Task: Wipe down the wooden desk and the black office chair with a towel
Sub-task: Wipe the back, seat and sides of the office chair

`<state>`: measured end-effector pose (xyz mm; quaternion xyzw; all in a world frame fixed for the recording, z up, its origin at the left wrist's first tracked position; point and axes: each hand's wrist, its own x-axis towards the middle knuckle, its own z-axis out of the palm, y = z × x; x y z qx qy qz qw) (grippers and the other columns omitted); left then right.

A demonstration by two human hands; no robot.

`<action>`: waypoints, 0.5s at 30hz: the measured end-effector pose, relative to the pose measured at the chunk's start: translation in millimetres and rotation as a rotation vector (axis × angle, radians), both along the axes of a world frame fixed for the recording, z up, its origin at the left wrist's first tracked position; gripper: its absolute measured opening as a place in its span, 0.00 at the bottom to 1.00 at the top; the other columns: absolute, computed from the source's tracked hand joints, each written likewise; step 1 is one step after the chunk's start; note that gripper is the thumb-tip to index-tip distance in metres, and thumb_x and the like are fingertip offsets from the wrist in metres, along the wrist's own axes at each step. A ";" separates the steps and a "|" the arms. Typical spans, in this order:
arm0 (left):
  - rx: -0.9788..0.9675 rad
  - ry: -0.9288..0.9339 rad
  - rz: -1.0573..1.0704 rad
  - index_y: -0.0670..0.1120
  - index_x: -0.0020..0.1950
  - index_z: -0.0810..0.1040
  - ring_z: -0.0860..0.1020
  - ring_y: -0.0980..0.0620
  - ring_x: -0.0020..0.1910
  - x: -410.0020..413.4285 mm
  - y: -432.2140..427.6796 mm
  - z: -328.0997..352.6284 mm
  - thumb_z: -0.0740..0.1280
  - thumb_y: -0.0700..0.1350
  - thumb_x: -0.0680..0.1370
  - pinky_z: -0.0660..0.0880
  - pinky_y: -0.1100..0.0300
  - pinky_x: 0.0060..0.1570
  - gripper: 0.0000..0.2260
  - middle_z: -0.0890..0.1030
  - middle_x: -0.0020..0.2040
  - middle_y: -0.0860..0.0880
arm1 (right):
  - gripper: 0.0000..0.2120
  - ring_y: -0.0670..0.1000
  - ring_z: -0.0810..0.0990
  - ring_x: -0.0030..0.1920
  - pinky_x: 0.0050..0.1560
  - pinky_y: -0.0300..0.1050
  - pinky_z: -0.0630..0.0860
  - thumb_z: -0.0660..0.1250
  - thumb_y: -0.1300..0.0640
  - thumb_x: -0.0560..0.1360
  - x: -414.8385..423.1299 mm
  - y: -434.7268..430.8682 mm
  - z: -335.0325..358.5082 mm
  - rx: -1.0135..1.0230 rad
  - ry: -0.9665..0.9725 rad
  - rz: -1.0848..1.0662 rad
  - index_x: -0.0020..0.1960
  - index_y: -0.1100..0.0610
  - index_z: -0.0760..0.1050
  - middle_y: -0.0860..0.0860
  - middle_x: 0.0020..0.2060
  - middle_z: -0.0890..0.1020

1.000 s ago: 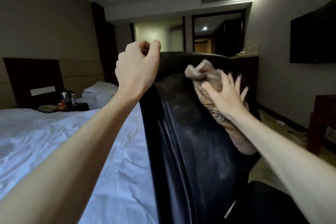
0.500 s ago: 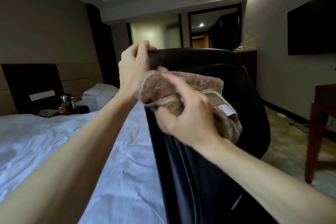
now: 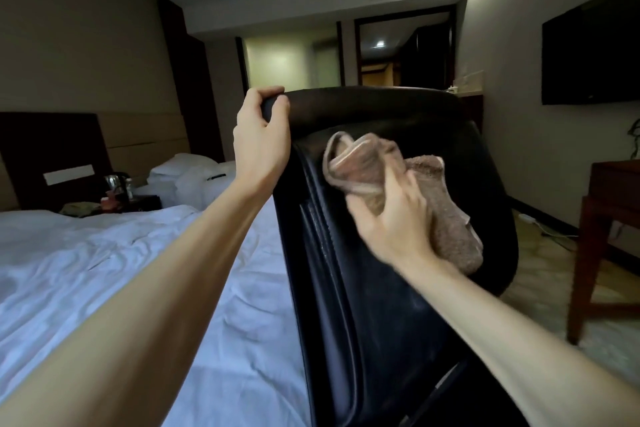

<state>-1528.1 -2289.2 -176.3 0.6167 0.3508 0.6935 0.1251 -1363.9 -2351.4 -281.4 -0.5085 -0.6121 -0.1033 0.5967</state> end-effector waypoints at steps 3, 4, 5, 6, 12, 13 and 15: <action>0.015 0.015 0.006 0.54 0.61 0.81 0.77 0.70 0.49 -0.7 -0.1 -0.4 0.63 0.51 0.81 0.74 0.68 0.55 0.11 0.81 0.50 0.64 | 0.33 0.53 0.73 0.74 0.76 0.61 0.67 0.67 0.50 0.66 -8.6 -29.0 -26.7 0.210 -0.316 0.171 0.70 0.57 0.77 0.56 0.71 0.77; 0.020 0.028 0.012 0.54 0.61 0.81 0.76 0.72 0.45 -1.5 -0.8 0.0 0.63 0.51 0.81 0.72 0.73 0.50 0.11 0.80 0.48 0.65 | 0.32 0.53 0.75 0.73 0.74 0.60 0.69 0.69 0.51 0.65 -3.1 -34.6 -30.5 0.258 -0.430 0.212 0.69 0.57 0.79 0.55 0.71 0.77; 0.022 0.041 0.017 0.54 0.61 0.81 0.76 0.73 0.42 -1.5 -1.5 -0.2 0.63 0.51 0.82 0.71 0.76 0.47 0.11 0.80 0.47 0.64 | 0.31 0.52 0.77 0.71 0.72 0.60 0.71 0.71 0.53 0.64 5.0 -38.5 -30.1 0.313 -0.505 0.232 0.67 0.58 0.80 0.55 0.70 0.79; 0.024 0.053 0.023 0.53 0.61 0.80 0.75 0.74 0.41 -1.4 -2.1 -0.5 0.62 0.51 0.83 0.70 0.76 0.45 0.11 0.80 0.47 0.64 | 0.29 0.52 0.79 0.69 0.69 0.60 0.74 0.72 0.55 0.65 13.8 -40.5 -26.6 0.373 -0.519 0.236 0.66 0.58 0.81 0.54 0.68 0.80; 0.004 0.016 0.056 0.54 0.62 0.81 0.78 0.58 0.54 2.6 -7.1 -0.6 0.59 0.51 0.84 0.73 0.57 0.55 0.12 0.80 0.49 0.65 | 0.45 0.54 0.77 0.69 0.67 0.60 0.75 0.75 0.53 0.69 21.0 -19.7 38.5 0.318 0.013 0.322 0.80 0.53 0.57 0.51 0.71 0.76; -0.001 0.018 0.049 0.55 0.62 0.80 0.79 0.56 0.56 2.1 -9.0 -2.7 0.59 0.52 0.84 0.74 0.55 0.59 0.12 0.80 0.49 0.64 | 0.46 0.55 0.72 0.74 0.73 0.62 0.68 0.75 0.48 0.69 12.6 -12.2 43.0 0.230 0.000 0.298 0.81 0.51 0.55 0.49 0.74 0.72; -0.011 0.027 0.007 0.54 0.65 0.78 0.78 0.52 0.59 -2.4 -10.0 -8.1 0.59 0.52 0.85 0.74 0.52 0.63 0.12 0.80 0.52 0.62 | 0.42 0.56 0.57 0.82 0.80 0.65 0.50 0.70 0.40 0.72 -9.5 0.3 37.5 0.063 -0.099 0.163 0.81 0.46 0.58 0.47 0.79 0.65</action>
